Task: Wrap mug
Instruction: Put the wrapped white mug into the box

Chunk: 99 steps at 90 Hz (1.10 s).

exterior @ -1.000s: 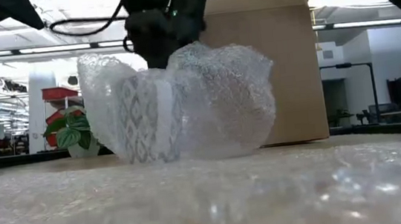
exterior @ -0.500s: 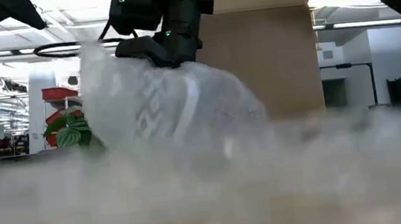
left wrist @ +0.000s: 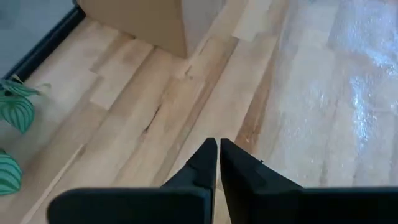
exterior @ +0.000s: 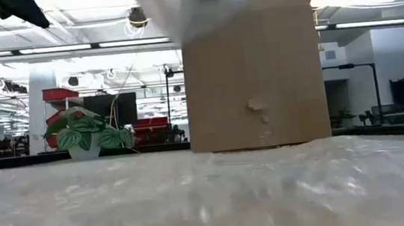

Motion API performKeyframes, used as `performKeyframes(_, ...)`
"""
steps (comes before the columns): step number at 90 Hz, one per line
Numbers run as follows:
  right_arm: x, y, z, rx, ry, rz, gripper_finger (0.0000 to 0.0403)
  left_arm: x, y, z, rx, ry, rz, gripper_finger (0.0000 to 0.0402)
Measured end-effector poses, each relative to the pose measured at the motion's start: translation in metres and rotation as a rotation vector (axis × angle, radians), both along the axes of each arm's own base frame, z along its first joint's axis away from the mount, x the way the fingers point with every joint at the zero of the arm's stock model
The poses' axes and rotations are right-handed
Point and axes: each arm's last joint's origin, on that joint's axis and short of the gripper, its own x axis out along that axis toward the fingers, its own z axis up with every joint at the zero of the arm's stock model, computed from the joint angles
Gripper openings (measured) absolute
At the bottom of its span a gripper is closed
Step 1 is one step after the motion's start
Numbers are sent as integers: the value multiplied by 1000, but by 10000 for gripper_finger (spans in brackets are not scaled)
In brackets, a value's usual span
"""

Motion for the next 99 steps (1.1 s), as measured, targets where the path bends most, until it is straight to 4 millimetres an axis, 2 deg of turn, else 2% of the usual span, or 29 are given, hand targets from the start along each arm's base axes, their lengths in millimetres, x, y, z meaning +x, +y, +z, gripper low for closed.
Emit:
performKeyframes(12, -35, -11, 57, -43, -239, -73, 14, 5, -2, 7, 13, -66, -14, 0)
performKeyframes(23, -74, -27, 104, -141, -437, -259, 14, 22, -3, 35, 43, -239, -70, 0)
performKeyframes(32, -99, -48, 123, -215, -501, -444, 14, 40, 5, 65, 90, -416, -88, 0)
performKeyframes(41, -122, -77, 135, -299, -526, -609, 14, 55, 22, 94, 171, -567, -45, 0)
performKeyframes(53, -153, -115, 149, -385, -570, -757, 14, 78, 52, 122, 315, -594, -9, 0)
performKeyframes(64, -170, -148, 147, -418, -533, -820, 14, 104, 80, 133, 370, -533, -14, 0)
performKeyframes(77, -165, -179, 124, -379, -396, -787, 14, 138, 106, 127, 373, -444, 9, 0)
performKeyframes(87, -155, -190, 102, -363, -258, -720, 15, 159, 124, 120, 410, -372, 67, 0)
performKeyframes(99, -142, -198, 75, -319, -103, -609, 15, 169, 137, 119, 446, -331, 145, 0)
